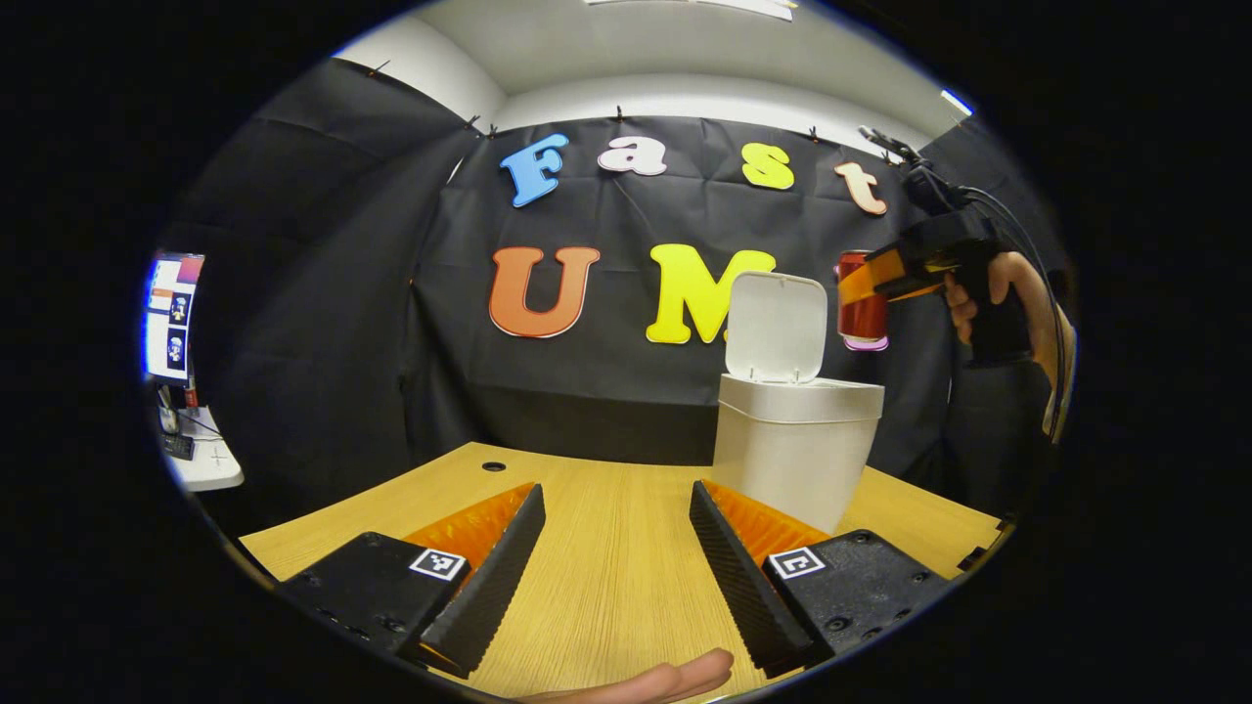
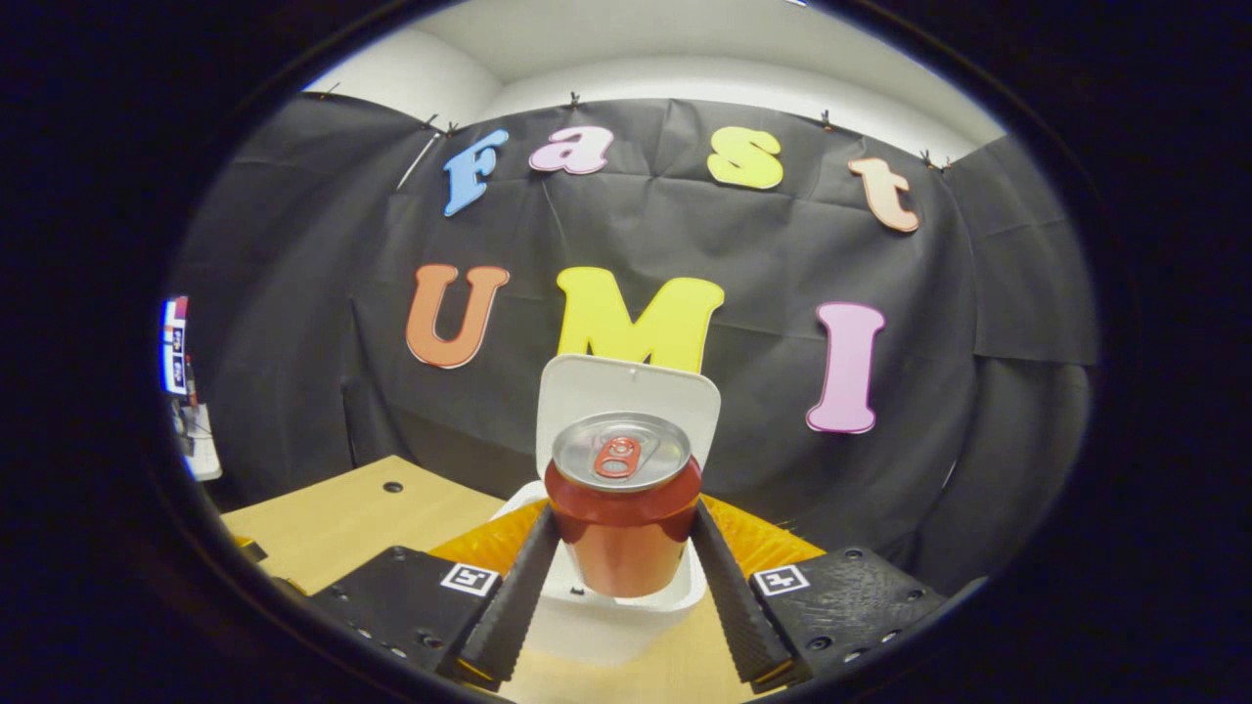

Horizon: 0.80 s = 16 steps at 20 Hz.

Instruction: Press the lid of the desktop garbage bin to open it, pick up the crumpled paper on the desktop and throw it into the bin, then pick up the pop can on the desktop and drop it into the bin, and finally close the garbage bin lid.

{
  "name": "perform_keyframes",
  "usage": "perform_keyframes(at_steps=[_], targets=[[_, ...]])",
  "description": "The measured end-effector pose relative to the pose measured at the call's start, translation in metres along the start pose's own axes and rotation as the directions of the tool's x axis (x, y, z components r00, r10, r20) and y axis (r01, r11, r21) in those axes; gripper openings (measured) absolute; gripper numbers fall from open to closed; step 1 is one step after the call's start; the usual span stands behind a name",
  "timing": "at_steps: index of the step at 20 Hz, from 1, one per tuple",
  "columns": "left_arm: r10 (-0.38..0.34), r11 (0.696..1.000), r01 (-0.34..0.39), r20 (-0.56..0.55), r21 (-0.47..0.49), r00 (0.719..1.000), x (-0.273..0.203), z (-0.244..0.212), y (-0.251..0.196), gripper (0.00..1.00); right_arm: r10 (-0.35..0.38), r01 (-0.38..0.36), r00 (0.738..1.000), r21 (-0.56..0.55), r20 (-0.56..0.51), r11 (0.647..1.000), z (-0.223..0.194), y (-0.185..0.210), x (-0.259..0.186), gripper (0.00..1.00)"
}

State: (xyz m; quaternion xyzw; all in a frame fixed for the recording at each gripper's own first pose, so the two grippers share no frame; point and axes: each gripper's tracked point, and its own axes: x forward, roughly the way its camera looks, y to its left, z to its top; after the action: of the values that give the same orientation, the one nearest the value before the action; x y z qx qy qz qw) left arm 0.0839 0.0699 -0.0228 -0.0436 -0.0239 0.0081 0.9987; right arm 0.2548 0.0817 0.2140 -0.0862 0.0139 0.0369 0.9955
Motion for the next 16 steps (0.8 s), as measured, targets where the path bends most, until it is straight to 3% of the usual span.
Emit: perform_keyframes(at_steps=[3,6,11,16], targets=[[-0.048,0.999,0.048,0.002,-0.007,0.999,0.001,-0.003,-0.011,0.96,-0.003,0.005,0.998,0.045,-0.055,0.999,-0.014,-0.003,0.042,0.8],[-0.045,0.999,0.045,-0.002,0.008,0.999,0.001,-0.004,-0.005,0.96,-0.011,0.014,0.997,0.037,-0.078,0.999,-0.023,-0.004,0.072,0.8],[-0.037,0.999,0.037,-0.008,-0.011,0.999,0.003,-0.007,0.009,0.96,0.016,0.01,0.99,0.18,-0.14,0.984,-0.04,-0.006,0.108,0.79],[-0.036,0.999,0.036,-0.002,-0.009,0.999,0.003,-0.006,0.013,0.96,0.022,0.024,0.979,0.223,-0.201,0.975,-0.058,-0.003,0.127,0.8]])
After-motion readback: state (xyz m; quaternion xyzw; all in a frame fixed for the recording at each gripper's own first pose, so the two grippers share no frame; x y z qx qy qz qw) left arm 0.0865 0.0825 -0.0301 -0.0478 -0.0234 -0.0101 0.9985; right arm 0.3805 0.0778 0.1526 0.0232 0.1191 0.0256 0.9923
